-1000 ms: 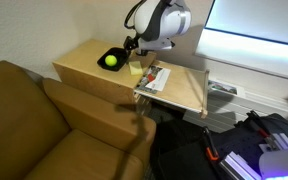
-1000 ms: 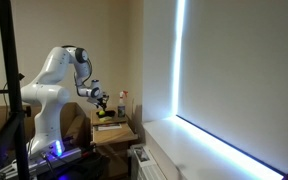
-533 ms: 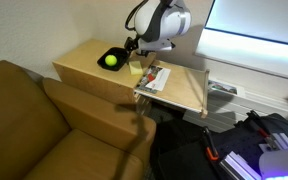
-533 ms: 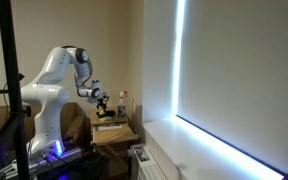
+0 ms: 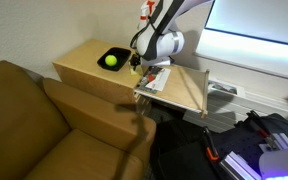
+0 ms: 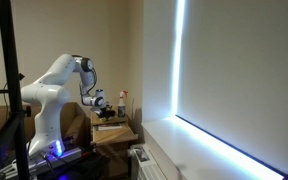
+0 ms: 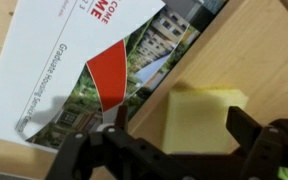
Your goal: Pull the pull out table out then place the sponge on it
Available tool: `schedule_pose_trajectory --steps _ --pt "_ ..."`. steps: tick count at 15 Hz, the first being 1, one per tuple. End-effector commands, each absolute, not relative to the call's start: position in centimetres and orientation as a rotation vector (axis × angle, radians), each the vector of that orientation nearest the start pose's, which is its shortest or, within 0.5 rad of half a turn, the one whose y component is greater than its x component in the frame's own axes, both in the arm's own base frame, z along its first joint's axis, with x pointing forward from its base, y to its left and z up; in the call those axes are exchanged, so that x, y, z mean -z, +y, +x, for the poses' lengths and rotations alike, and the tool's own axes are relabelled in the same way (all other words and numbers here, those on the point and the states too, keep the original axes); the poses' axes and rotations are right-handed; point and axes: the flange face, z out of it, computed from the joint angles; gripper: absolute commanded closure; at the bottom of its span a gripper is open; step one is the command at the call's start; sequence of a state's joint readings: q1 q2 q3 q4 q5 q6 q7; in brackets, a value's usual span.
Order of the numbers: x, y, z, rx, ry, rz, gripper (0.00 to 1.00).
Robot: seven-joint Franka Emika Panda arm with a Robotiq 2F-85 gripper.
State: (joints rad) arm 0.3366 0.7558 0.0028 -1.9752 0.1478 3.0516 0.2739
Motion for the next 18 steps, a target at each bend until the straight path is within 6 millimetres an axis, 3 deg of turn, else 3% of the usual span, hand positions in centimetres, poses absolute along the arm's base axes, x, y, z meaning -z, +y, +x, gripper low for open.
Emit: schedule_pose_trajectory --steps 1,13,18 --pt "-10.4 19.7 59.2 0.43 0.124 -2.975 0.0" --pt "-10.9 25.5 60.0 0.483 -0.11 -3.019 0.0" --pt "-8.7 24.8 62.9 0.325 0.025 -2.977 0.0"
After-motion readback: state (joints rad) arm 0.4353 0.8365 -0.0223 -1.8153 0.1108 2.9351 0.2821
